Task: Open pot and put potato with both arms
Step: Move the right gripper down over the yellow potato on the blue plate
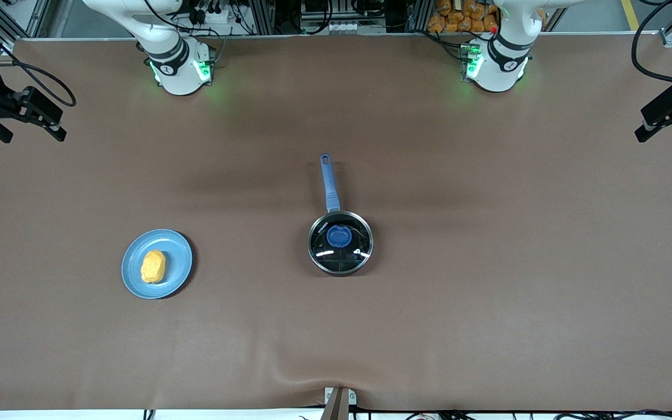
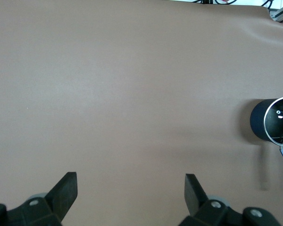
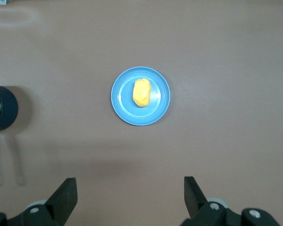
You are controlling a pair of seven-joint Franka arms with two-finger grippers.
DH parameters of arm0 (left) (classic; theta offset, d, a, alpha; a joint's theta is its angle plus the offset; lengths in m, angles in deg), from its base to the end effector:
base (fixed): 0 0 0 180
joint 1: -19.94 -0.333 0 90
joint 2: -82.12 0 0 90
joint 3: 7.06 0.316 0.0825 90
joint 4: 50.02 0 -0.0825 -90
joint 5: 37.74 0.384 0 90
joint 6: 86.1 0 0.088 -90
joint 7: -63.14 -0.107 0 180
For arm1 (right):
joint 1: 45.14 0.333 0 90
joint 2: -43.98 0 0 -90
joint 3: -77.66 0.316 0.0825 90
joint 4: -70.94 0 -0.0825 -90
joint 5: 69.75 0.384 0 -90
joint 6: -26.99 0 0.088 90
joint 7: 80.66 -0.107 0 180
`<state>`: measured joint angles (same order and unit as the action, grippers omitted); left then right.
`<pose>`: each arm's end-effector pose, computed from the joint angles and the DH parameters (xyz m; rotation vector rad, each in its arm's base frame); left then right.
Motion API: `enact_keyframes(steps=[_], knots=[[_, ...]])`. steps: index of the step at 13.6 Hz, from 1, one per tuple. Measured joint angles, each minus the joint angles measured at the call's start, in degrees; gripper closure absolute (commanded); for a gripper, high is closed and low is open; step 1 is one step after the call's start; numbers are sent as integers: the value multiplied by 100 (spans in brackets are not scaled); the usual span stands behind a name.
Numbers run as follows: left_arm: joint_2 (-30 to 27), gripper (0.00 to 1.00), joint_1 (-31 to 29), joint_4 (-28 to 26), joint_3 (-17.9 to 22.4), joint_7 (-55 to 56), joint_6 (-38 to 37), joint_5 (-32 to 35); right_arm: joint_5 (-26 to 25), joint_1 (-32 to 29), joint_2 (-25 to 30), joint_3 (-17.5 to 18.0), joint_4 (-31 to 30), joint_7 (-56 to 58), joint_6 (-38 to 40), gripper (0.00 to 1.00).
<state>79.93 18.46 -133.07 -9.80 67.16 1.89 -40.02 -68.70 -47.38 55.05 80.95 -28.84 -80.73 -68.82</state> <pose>0.5367 -0.0168 0.6992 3.0916 0.0684 0.1897 0.5028 0.0140 0.6546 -3.1271 -0.0250 -0.1934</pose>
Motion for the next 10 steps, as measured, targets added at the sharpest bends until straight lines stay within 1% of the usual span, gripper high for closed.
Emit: enact_keyframes(steps=[7,10], knots=[[-4,0,66,-14,28,5,-19,0,0,6,0,10,-6,0,4,0],[-1,0,84,-68,73,3,-104,0,-21,11,-3,136,-86,-171,-5,0]])
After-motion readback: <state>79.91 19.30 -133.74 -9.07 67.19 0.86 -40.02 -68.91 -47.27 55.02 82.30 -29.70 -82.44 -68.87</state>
